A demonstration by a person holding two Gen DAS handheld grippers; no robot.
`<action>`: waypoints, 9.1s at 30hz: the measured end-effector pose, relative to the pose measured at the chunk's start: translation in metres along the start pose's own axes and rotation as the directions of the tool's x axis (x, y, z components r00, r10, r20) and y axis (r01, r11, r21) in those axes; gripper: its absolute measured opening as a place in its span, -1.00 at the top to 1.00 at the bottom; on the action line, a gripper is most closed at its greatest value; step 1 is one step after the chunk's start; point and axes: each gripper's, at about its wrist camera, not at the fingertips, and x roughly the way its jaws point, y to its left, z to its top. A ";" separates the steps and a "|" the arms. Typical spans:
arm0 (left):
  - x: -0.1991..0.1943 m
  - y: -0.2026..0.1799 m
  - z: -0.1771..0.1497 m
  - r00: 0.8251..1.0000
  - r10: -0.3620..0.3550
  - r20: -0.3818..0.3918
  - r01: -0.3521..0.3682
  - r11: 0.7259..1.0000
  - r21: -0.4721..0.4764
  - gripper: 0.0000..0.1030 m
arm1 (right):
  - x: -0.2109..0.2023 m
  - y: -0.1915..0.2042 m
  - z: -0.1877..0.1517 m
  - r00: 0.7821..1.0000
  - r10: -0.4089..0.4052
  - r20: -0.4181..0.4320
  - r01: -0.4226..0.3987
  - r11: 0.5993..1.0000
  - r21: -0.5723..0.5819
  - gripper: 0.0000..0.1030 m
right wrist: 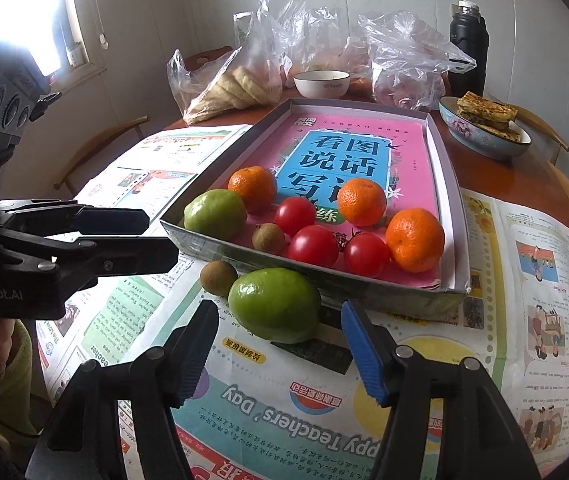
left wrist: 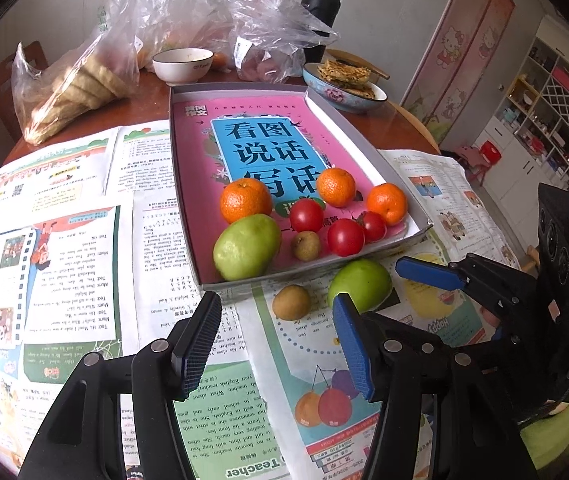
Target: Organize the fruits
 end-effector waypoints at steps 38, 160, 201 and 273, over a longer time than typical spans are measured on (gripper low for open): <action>0.047 -0.006 -0.002 0.993 -0.053 -0.109 0.054 0.999 0.005 -0.06 | -0.001 -0.011 -0.006 1.000 -0.025 0.007 0.025 1.000 0.014 -0.06; 0.067 -0.050 0.074 0.998 -0.018 -0.054 0.022 0.998 0.063 0.24 | 0.032 -0.087 0.067 0.993 -0.112 0.030 0.111 0.993 0.041 -0.16; 0.000 -0.044 0.028 0.990 0.114 0.082 -0.114 0.993 -0.001 -0.37 | -0.070 -0.048 0.033 0.943 -0.151 0.295 0.133 0.988 0.080 -0.80; -0.013 -0.053 -0.057 0.977 0.201 0.072 -0.197 0.979 -0.055 -0.38 | -0.080 -0.012 -0.057 0.952 -0.180 0.247 0.155 0.981 0.117 -0.97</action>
